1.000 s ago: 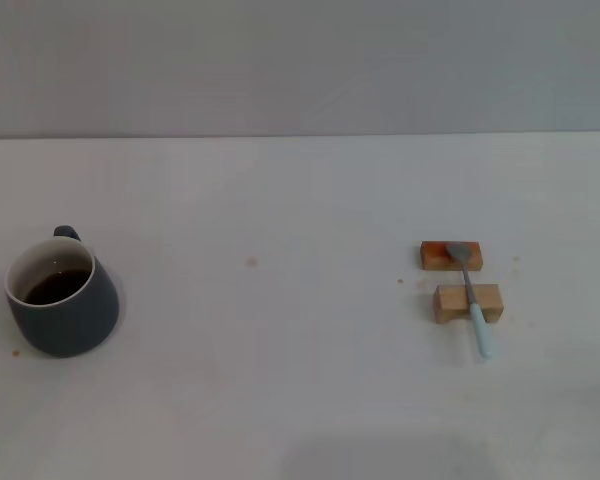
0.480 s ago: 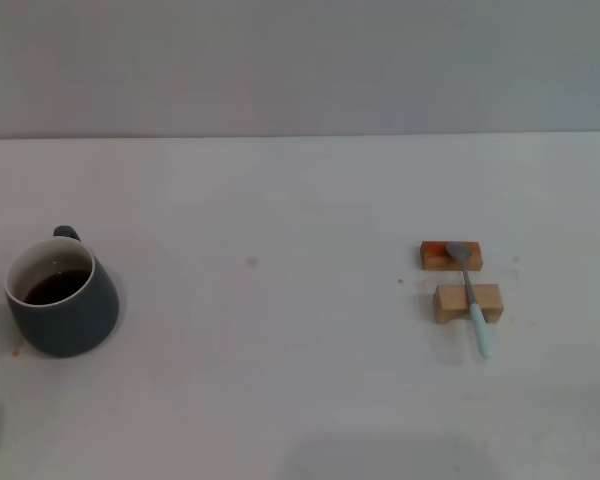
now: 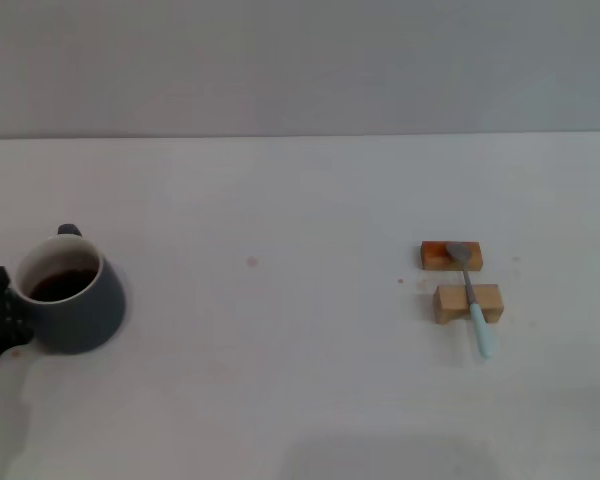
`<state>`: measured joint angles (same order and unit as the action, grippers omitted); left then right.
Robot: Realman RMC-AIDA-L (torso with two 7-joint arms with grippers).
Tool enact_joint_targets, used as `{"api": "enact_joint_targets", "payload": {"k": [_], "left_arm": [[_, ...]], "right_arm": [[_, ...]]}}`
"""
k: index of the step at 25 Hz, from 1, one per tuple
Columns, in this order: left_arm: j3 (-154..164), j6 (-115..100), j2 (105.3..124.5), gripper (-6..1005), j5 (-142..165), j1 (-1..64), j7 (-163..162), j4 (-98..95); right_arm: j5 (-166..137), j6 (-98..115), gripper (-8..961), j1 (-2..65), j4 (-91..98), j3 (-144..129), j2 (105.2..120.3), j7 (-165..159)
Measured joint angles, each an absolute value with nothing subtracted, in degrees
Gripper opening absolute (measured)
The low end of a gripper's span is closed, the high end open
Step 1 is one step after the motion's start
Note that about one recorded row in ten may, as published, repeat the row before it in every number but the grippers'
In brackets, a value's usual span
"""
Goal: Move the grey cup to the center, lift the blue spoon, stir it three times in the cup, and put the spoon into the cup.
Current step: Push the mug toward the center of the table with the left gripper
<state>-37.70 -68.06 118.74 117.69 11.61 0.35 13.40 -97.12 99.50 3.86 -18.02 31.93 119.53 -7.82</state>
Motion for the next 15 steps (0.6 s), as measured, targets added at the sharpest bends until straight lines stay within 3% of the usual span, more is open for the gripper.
{"api": "enact_joint_targets", "payload": {"k": [15], "left_arm": [[-28.6,-67.95,118.74,-2,117.72,13.07,0.28,17.48]], "right_arm": [[-97.04,99.5,694,3.95,-18.51,31.72,119.52,-7.82]]}}
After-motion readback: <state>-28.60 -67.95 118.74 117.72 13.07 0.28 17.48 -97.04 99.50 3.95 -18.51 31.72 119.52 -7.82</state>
